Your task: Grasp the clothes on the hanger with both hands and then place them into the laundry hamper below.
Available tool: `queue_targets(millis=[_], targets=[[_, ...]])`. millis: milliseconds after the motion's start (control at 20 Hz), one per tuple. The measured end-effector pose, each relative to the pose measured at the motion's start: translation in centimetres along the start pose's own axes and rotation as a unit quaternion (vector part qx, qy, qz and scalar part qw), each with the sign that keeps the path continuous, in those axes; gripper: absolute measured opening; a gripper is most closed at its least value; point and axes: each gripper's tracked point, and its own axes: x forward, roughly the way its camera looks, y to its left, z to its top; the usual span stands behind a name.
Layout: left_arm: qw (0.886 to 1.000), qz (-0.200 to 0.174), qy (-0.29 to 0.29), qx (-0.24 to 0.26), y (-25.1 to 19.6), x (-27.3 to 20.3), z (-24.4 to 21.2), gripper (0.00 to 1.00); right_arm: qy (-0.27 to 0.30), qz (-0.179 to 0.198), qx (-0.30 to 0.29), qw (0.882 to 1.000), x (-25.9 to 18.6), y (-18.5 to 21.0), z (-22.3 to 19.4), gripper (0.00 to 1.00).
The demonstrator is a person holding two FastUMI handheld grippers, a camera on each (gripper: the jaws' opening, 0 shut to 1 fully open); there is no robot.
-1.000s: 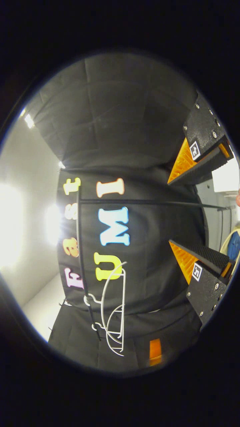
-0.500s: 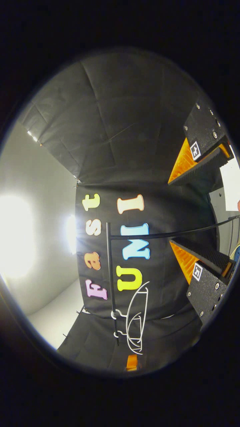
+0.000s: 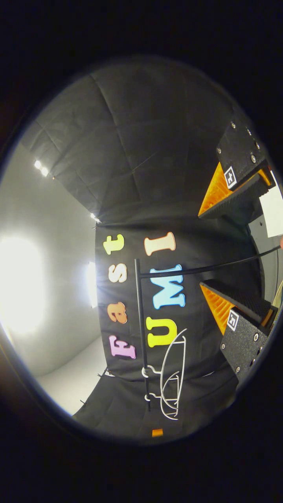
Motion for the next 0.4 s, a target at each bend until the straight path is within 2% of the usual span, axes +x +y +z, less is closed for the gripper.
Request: queue_targets(millis=[250,300,350,400], targets=[[0.999,-0.034,0.006,-0.007,1.4,0.1,-3.8,0.89,-0.012,0.017,-0.029,0.999,-2.1,4.2,-0.9,0.95],[0.999,-0.039,0.006,-0.006,1.7,0.0,-4.5,0.92,-0.014,0.02,-0.032,0.999,-2.6,4.8,-1.3,0.91],[0.999,-0.043,0.011,-0.003,2.0,0.2,-5.5,0.92,-0.012,0.027,-0.033,0.999,-3.2,5.7,-1.7,0.95],[0.999,-0.05,0.017,-0.001,2.2,0.2,-6.3,0.92,-0.008,0.032,-0.035,0.999,-3.8,6.3,-1.9,0.95]])
